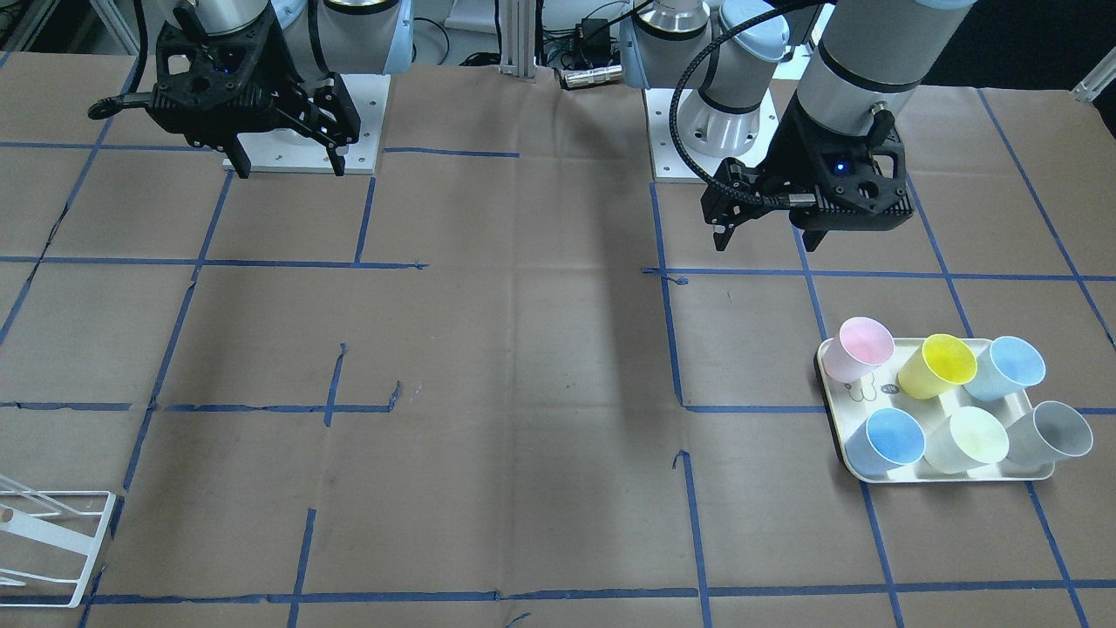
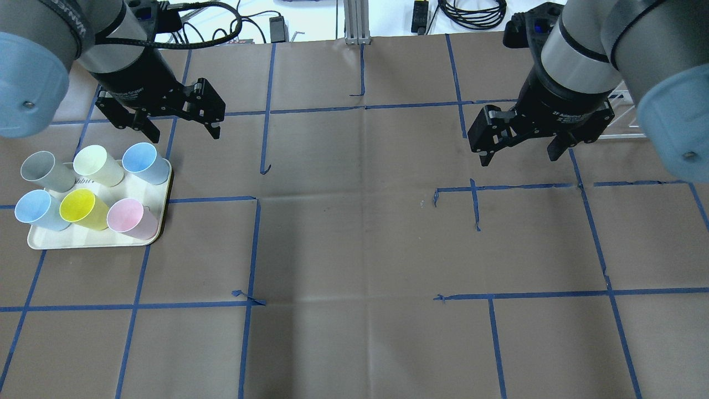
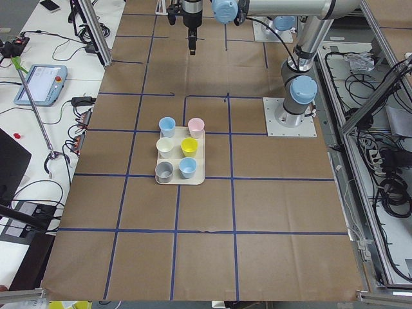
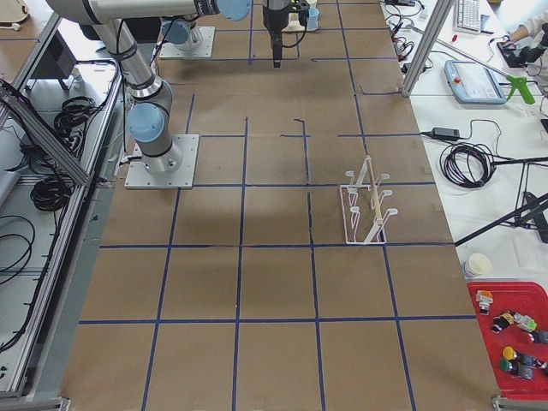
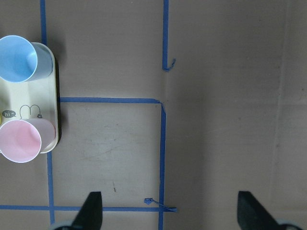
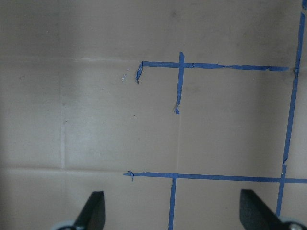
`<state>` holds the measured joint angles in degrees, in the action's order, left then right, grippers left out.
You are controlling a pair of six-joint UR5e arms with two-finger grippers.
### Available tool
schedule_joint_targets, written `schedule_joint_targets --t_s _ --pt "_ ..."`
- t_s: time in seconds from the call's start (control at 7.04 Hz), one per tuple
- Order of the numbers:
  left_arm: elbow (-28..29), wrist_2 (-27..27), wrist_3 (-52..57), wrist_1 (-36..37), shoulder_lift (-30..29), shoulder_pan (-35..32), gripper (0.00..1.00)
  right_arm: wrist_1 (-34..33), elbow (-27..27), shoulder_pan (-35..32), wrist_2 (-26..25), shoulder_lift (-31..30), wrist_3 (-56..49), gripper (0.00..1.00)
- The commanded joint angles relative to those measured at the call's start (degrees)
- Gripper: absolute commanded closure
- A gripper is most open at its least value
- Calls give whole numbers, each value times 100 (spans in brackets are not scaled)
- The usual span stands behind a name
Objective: Transfer IKEA cup to right arm and place on rack
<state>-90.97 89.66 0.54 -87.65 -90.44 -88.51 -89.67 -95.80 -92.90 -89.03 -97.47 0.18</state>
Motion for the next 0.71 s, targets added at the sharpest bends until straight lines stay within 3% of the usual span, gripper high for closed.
schedule_joint_targets --t_s 0.0,0.43,0.57 --pt "8 26 60 11 -52 26 1 2 0 0 0 0 9 0" --pt "105 43 723 107 -271 254 1 -7 0 0 0 0 0 0" --pt "149 43 963 238 -446 612 1 -7 -9 -9 9 0 9 0"
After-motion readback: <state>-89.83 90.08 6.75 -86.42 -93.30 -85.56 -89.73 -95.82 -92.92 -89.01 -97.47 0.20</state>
